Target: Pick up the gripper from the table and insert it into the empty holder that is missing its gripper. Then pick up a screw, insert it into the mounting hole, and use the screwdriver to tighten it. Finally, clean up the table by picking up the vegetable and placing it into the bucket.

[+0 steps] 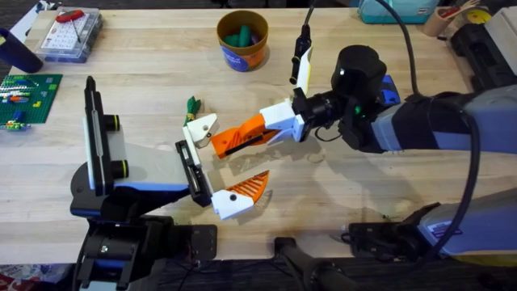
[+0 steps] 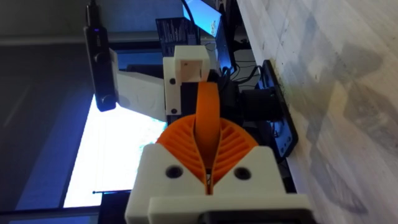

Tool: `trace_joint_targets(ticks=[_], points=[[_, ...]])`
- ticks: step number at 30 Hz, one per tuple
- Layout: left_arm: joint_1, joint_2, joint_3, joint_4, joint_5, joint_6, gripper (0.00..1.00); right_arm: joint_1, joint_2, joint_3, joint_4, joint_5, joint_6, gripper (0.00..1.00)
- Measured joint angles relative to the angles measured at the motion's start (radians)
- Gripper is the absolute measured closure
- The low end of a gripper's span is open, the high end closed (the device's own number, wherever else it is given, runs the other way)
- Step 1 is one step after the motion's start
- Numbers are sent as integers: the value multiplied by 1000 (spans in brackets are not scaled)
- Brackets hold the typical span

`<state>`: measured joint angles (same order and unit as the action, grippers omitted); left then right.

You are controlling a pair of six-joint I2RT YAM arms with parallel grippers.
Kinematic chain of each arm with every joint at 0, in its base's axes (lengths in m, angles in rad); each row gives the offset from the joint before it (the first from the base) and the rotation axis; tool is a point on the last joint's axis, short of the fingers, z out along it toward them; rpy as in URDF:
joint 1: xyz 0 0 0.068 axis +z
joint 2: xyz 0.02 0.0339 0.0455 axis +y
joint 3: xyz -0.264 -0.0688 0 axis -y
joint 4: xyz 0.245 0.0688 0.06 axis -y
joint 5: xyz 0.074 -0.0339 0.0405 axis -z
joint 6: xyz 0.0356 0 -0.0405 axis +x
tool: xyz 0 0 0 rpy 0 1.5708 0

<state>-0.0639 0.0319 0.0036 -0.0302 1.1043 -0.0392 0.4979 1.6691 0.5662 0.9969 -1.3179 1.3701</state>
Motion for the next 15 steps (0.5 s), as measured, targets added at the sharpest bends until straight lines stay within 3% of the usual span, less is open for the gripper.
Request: trace_joint_targets(ticks=[11, 15], points=[[0, 0, 1, -9, -1, 0, 11, 0, 2, 0, -6, -60, 6, 984], [0, 0, 1, -9, -1, 0, 11, -1, 3, -1, 88, -82, 18, 984]])
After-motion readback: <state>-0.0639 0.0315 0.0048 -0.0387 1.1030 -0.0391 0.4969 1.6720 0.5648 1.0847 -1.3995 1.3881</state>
